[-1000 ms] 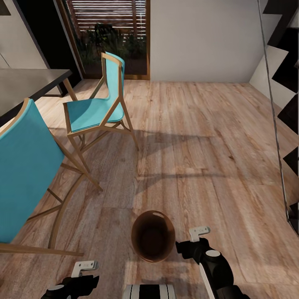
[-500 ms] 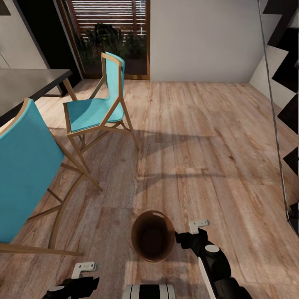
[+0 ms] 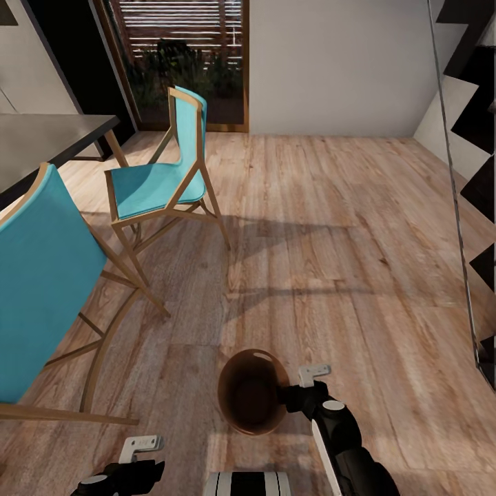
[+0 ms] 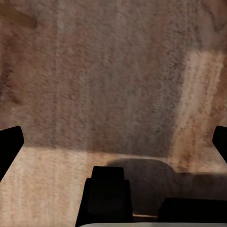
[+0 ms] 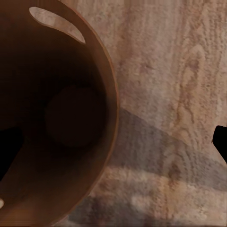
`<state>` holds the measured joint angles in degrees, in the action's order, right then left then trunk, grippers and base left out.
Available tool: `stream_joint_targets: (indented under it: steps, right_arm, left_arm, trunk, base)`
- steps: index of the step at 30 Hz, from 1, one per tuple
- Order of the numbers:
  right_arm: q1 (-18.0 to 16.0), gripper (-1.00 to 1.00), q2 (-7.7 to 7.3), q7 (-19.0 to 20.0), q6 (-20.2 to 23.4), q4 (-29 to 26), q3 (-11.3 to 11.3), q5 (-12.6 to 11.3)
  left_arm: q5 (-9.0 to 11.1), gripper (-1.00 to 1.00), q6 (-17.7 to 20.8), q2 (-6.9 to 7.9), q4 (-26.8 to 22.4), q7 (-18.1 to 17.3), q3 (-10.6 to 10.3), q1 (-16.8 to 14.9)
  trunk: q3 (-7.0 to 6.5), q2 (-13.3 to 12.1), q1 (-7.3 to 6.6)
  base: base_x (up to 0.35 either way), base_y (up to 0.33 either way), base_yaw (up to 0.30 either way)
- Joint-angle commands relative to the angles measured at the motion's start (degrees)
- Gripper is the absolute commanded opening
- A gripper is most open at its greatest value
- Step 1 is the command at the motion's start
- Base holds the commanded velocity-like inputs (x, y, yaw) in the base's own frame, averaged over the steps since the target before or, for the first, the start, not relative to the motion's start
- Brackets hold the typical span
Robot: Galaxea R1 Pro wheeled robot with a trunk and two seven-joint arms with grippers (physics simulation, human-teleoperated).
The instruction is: Put the three can of soda from the living room inside the tash can in the kitchen.
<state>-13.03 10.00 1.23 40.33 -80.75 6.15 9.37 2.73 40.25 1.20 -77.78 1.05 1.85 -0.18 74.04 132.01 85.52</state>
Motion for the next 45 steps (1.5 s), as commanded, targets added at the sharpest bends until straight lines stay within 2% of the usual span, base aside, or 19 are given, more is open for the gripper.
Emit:
stream_joint_targets:
  steps: [1, 8, 11, 13, 24, 26, 27, 30, 45]
  right_arm:
    - [-0.11, 1.0, 0.0, 0.0, -0.03, 0.33, 0.0, 0.01]
    - [-0.71, 1.0, 0.0, 0.0, -1.44, 2.25, 0.0, -0.01]
    - [-4.22, 1.0, 0.0, 0.0, -4.38, 9.76, 0.0, 0.02]
    - [-5.4, 1.0, 0.0, 0.0, -5.75, 12.57, 0.0, 0.03]
    - [-6.52, 1.0, 0.0, -0.01, -7.87, 16.11, -0.16, -0.05]
    - [-7.74, 1.0, 0.0, 0.0, -8.66, 18.59, -0.25, -0.08]
    - [-8.89, 1.0, 0.0, -0.04, -9.96, 21.64, -0.69, -0.31]
    - [-9.59, 1.0, 0.0, -0.01, -11.98, 24.37, -1.35, -0.6]
    - [-9.73, 1.0, 0.0, 0.0, -12.47, 24.93, -1.49, -0.66]
  left_arm:
    - [0.0, 1.0, 0.0, -0.01, 0.0, 0.0, 0.0, 0.0]
    - [0.0, 1.0, 0.0, -0.06, 0.0, -0.08, -0.02, 0.0]
    - [0.0, 1.0, 0.0, -0.09, 0.0, -0.04, 0.0, 0.0]
    - [0.0, 1.0, 0.0, -0.07, 0.0, -0.02, 0.0, 0.0]
    - [0.0, 1.0, 0.0, -0.15, 0.0, -0.01, -0.03, 0.01]
    - [0.0, 1.0, 0.0, -0.15, 0.0, 0.0, -0.04, 0.04]
    - [0.0, 1.0, 0.0, -0.15, 0.0, 0.0, -0.02, 0.05]
    - [0.0, 1.0, 0.0, -0.13, 0.0, 0.0, 0.0, 0.01]
    - [0.08, 1.0, -0.01, -0.14, 0.06, 0.0, -0.07, 0.01]
  trunk:
    - [0.0, 0.0, 0.0]
    - [0.0, 0.0, 0.0]
    - [0.0, 0.0, 0.0]
    - [0.0, 0.0, 0.0]
    - [0.0, 0.0, 0.0]
    - [0.0, 0.0, 0.0]
    - [0.0, 0.0, 0.0]
    - [0.0, 0.0, 0.0]
    - [0.0, 0.0, 0.0]
  base:
    - [0.0, 0.0, 0.0]
    - [0.0, 0.0, 0.0]
    - [0.0, 0.0, 0.0]
    - [0.0, 0.0, 0.0]
    - [0.0, 0.0, 0.0]
    - [0.0, 0.0, 0.0]
    - [0.0, 0.0, 0.0]
    - [0.0, 0.0, 0.0]
    - [0.0, 0.0, 0.0]
